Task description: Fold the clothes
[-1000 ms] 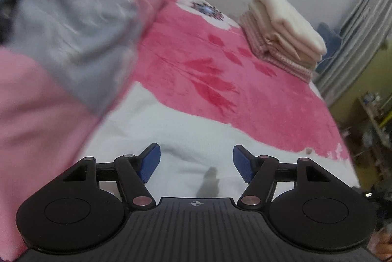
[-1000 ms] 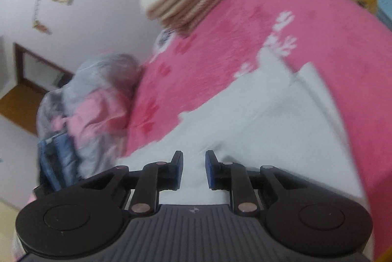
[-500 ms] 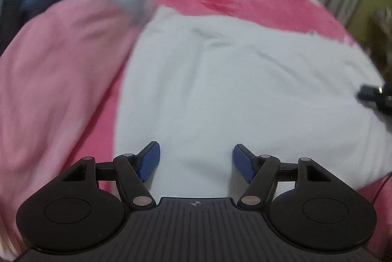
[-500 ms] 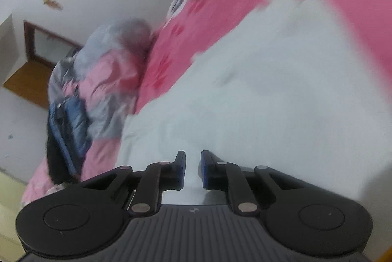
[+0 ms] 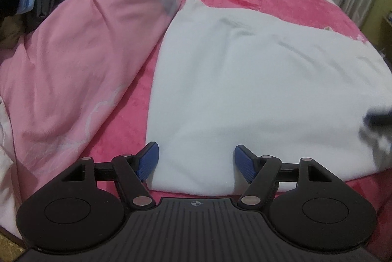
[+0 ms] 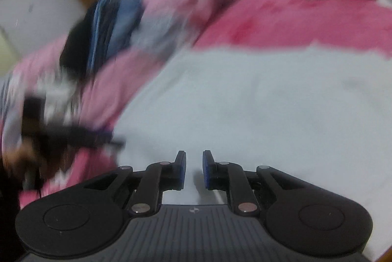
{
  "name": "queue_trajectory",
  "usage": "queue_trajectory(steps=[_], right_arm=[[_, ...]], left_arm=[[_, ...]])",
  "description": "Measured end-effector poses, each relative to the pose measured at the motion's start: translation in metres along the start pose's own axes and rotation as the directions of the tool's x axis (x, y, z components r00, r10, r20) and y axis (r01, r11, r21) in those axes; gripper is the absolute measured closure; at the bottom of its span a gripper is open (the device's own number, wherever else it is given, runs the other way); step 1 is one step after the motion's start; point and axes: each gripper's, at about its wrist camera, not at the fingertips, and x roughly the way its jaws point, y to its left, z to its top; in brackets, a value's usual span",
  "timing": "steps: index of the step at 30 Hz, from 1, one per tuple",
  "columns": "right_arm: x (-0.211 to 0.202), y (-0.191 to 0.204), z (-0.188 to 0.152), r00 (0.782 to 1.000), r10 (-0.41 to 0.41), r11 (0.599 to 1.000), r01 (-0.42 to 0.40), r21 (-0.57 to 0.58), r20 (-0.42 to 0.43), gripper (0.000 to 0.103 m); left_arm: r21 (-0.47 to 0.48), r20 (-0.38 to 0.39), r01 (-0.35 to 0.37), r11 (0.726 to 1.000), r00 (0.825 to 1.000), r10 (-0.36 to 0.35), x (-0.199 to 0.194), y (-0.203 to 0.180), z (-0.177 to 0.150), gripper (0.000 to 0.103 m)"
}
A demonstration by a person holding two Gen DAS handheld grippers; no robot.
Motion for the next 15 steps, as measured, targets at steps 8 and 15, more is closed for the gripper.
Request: queue_trajectory(steps=[8, 15], right_arm=[[-0.047, -0.01, -0.069, 0.998, -0.03, 0.995, 0.035, 0.09, -0.057, 0.089], [-0.062, 0.006, -0.036, 0.991, -0.126, 0.991, 0.128, -0.039, 0.053, 0.088]], left_arm=[[-0.077, -0.015, -0.006, 0.997, 1.0, 0.005, 0.007, 0.012, -0.006, 0.027], [-0.09, -0.009, -0.011, 0.996, 1.0, 0.011, 0.002, 0.013, -0.005, 0.027]])
